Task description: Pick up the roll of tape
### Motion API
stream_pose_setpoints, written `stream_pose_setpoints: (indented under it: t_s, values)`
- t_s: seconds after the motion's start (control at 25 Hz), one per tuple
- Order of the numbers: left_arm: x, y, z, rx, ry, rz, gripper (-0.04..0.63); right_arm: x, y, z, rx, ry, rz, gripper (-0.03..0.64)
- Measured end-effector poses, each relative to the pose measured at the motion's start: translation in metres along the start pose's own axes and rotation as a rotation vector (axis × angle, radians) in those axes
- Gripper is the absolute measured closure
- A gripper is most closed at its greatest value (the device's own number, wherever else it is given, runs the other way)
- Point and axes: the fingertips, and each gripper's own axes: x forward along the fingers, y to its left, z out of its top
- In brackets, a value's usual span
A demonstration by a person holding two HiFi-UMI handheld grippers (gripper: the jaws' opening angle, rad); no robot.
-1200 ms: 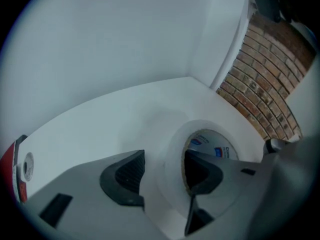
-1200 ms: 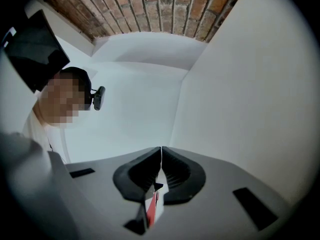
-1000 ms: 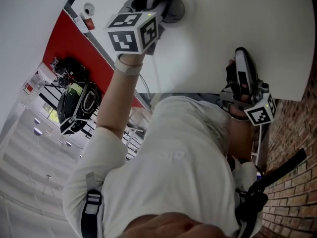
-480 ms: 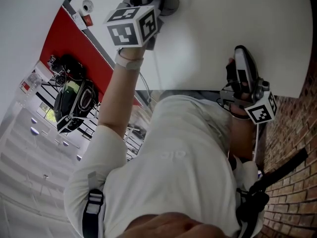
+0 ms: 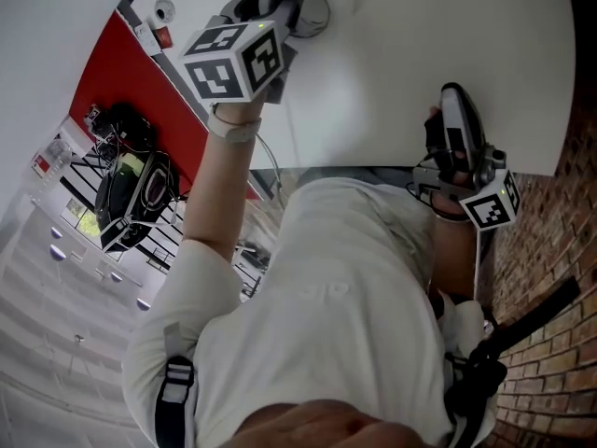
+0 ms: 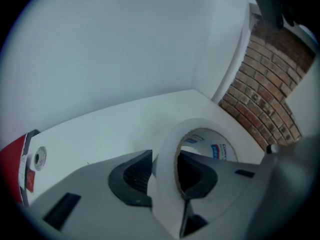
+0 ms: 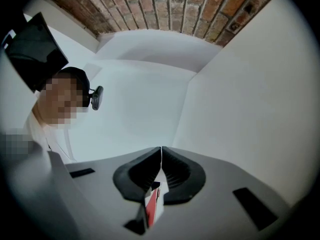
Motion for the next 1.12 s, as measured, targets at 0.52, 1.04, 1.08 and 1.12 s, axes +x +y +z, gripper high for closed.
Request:
stream_pose_setpoints:
  t_s: [0.52, 1.04, 1.08, 1.12]
  values:
    - [-0.087, -0.019, 0.027, -0.059, -0.151, -0.055, 0.479, -0.004, 0.065, 0.005, -0.079, 0.005, 0.057, 0.594]
    - [-0.208, -0.029, 0.041, -0.178, -0.376, -0.157, 0.479, -0.012, 0.147, -0.008, -0.187, 0.032, 0.145, 0.594]
    - [-0.218, -0.03, 0.042, -0.188, -0.401, -0.166, 0.479, -0.012, 0.153, -0.008, -0.201, 0.035, 0.153, 0.594]
    - [-0.229, -0.031, 0.044, -0.198, -0.427, -0.177, 0.479, -0.012, 0.16, -0.007, -0.216, 0.038, 0.161, 0.594]
